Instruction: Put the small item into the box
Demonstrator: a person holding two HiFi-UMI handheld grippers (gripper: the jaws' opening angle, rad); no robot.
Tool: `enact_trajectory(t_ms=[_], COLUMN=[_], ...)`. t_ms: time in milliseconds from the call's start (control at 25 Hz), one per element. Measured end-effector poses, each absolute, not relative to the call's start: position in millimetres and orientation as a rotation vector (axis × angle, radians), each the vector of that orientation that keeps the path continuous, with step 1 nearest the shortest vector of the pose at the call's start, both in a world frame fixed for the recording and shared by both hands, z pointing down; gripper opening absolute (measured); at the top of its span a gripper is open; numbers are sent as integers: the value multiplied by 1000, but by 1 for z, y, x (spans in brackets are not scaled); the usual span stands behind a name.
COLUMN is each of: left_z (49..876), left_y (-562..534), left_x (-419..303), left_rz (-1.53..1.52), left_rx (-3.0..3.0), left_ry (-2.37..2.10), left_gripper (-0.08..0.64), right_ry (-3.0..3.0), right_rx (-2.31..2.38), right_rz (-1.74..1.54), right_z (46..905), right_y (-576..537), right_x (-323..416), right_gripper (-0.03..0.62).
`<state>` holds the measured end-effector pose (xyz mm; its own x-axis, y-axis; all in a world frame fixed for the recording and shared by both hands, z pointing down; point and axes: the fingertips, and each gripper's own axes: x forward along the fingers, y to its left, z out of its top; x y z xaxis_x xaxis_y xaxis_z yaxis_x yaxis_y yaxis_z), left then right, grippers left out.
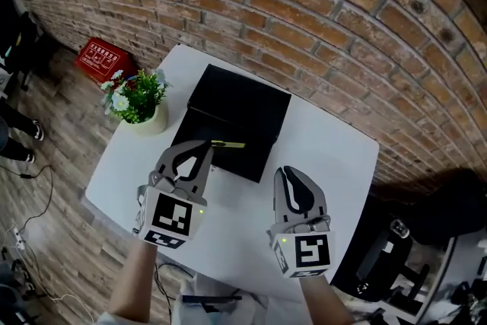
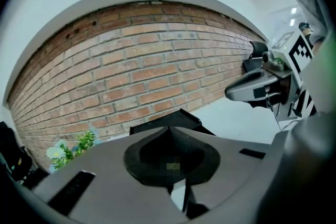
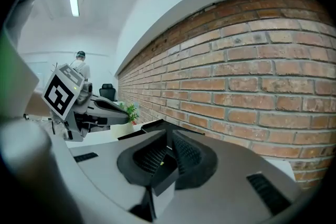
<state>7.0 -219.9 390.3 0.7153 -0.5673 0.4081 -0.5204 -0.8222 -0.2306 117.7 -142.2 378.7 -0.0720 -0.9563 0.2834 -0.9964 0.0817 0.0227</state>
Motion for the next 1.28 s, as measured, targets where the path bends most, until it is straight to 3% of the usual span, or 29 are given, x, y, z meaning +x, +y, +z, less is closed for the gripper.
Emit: enact_trajectory(t_ms=[600,1280], left_z=[291,260], left_y=[-124,-62], left_x=[-34,-35], left_rz=[-442,-426], left_rx=[-2738,-2715], left_ry=[1196,1235], left_gripper=[18,18], right_ry=[-2297,-2371], right_rx=[1859,1794], right_rz=[162,89], right_z=[315,284], right_y=[-71,-24], right_x=[113,109], right_gripper=[60,60])
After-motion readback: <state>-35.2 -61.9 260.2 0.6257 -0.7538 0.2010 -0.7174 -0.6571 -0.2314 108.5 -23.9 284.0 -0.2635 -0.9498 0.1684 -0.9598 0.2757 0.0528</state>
